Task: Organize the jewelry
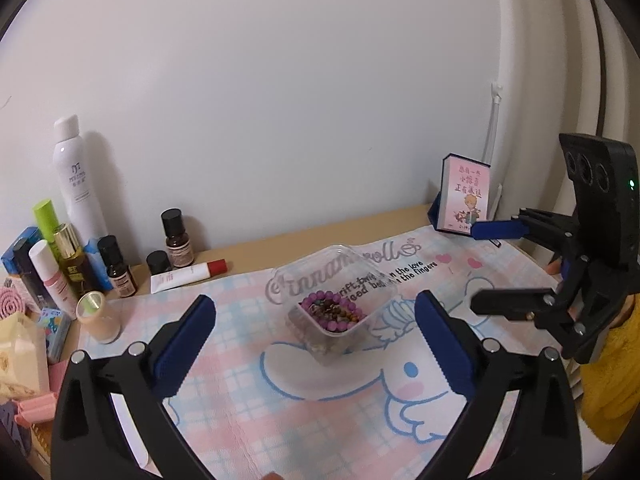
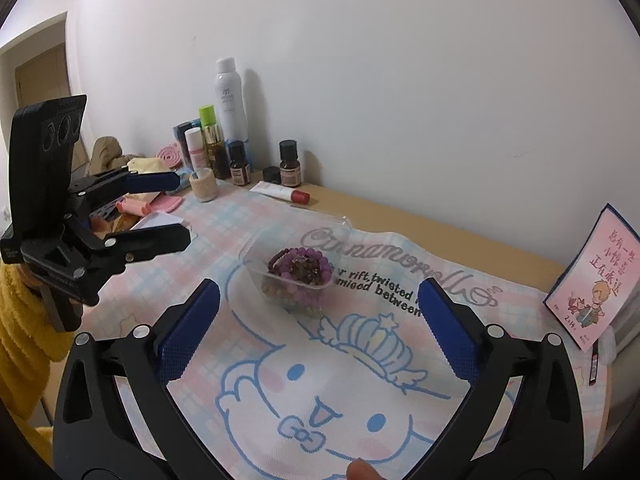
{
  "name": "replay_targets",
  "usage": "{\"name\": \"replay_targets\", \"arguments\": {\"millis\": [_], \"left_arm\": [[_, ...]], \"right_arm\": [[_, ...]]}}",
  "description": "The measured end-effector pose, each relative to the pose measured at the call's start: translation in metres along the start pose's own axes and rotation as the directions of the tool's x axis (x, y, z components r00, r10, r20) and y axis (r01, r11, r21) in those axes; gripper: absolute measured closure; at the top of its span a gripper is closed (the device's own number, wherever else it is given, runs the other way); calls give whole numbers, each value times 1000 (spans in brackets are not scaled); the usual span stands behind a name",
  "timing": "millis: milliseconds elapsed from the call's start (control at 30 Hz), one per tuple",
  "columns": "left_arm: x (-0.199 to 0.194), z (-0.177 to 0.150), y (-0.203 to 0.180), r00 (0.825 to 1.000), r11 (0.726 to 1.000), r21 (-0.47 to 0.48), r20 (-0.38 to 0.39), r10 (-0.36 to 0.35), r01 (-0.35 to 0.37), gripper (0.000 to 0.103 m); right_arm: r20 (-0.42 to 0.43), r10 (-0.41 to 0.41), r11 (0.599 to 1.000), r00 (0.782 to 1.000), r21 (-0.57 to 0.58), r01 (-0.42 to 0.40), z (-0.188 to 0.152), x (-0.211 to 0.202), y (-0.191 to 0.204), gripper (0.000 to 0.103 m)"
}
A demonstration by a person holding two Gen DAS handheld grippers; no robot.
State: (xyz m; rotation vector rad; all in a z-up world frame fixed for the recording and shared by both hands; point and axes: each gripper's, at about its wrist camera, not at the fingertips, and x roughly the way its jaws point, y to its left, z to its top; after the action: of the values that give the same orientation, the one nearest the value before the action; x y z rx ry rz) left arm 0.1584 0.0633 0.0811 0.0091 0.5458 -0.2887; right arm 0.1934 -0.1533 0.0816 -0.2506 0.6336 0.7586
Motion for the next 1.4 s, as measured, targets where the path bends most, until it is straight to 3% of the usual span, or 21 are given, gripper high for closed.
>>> {"name": "replay_targets", "arguments": {"millis": [300,633,1400], "left_arm": [[9,-3,0,1000,1000,-5,13,12,-12,5],[24,-5,-3,1000,1000,19,-29,-1,1,5],[19,-10,-10,1000,999,38,-9,-14,14,5]], "right_arm": [[4,2,1000,1000,-22,-2,1,0,-1,8],[-18,26,1000,1000,6,-25,-2,14,-7,8],[0,20,1000,1000,11,-20,-1,16,-7,8]]}}
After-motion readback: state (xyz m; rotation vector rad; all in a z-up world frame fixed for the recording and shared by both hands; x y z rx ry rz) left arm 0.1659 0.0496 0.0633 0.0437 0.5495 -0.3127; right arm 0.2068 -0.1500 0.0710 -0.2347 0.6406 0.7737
